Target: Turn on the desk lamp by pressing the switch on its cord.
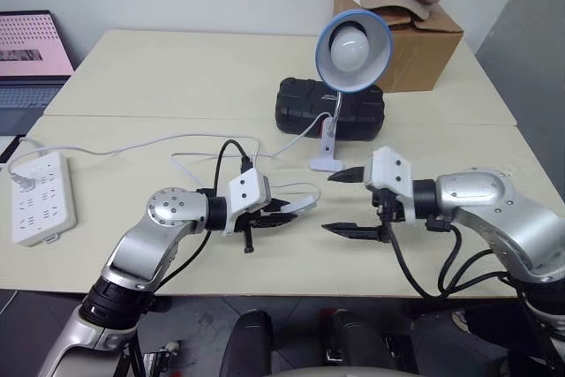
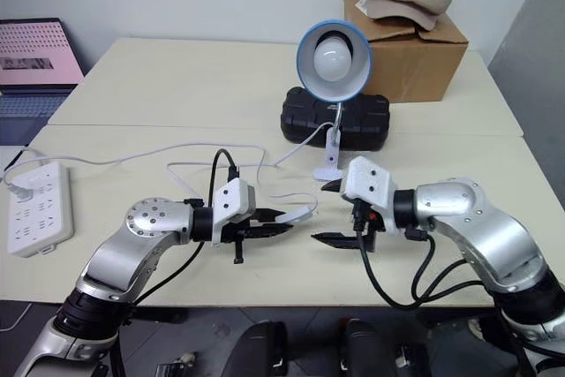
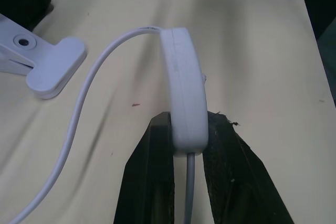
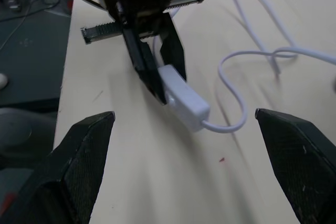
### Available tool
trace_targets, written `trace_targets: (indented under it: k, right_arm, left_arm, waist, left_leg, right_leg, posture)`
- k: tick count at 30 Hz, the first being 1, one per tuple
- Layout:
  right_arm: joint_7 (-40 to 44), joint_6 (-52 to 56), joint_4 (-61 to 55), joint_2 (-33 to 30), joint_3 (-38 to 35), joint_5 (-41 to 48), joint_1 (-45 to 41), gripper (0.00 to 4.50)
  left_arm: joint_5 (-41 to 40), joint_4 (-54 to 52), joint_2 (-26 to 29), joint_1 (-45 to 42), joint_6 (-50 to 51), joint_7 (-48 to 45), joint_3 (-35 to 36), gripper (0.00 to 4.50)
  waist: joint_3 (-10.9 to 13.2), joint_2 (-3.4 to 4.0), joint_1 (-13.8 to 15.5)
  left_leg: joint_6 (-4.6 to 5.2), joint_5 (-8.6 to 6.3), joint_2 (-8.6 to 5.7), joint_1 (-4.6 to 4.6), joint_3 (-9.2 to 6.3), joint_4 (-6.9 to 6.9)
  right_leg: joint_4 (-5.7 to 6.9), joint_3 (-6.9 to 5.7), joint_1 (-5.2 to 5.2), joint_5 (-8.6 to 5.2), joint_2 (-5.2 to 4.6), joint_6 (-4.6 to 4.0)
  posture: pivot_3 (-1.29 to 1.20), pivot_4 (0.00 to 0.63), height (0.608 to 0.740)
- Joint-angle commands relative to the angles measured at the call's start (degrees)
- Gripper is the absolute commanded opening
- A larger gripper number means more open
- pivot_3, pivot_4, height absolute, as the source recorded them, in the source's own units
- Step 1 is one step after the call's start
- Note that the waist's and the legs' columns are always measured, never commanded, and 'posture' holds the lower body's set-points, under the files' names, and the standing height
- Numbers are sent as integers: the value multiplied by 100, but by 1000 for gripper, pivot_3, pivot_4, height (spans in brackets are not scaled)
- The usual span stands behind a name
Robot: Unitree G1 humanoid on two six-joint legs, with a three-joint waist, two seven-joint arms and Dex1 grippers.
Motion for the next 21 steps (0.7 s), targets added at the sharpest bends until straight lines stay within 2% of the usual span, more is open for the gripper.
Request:
trace_targets:
  k: [1, 10, 20, 21]
  right_arm:
    - [121, -149, 178, 175, 373, -307, -344, 4500]
    - [311, -270, 536, 518, 791, -708, -749, 4500]
    - [392, -320, 614, 647, 954, -991, -745, 4500]
    - [388, -338, 639, 666, 968, -1027, -738, 4320]
  left_arm:
    - [71, -230, 32, 4, -221, 26, -12, 408]
    - [395, -128, 67, 129, -790, 35, -115, 408]
    - [405, -246, 26, 119, -690, 86, -130, 408]
    - [395, -263, 19, 99, -658, 91, -131, 408]
  waist:
    - [0, 0, -2]
    - [0, 0, -2]
    - [0, 0, -2]
    - [0, 1, -2]
  left_leg:
    - [0, 0, 0, 0, 0, 0]
    - [0, 0, 3, 1, -1, 2]
    - [0, 0, 4, 2, 0, 3]
    - [0, 0, 4, 2, -1, 3]
  right_leg:
    - [1, 0, 0, 0, 0, 0]
    - [8, -3, -1, 1, 0, -1]
    - [9, -3, -1, 1, 0, -1]
    - [9, -3, -1, 1, 1, -1]
  posture:
    - [0, 150, 740]
    - [0, 150, 740]
    - [0, 150, 740]
    - [0, 150, 740]
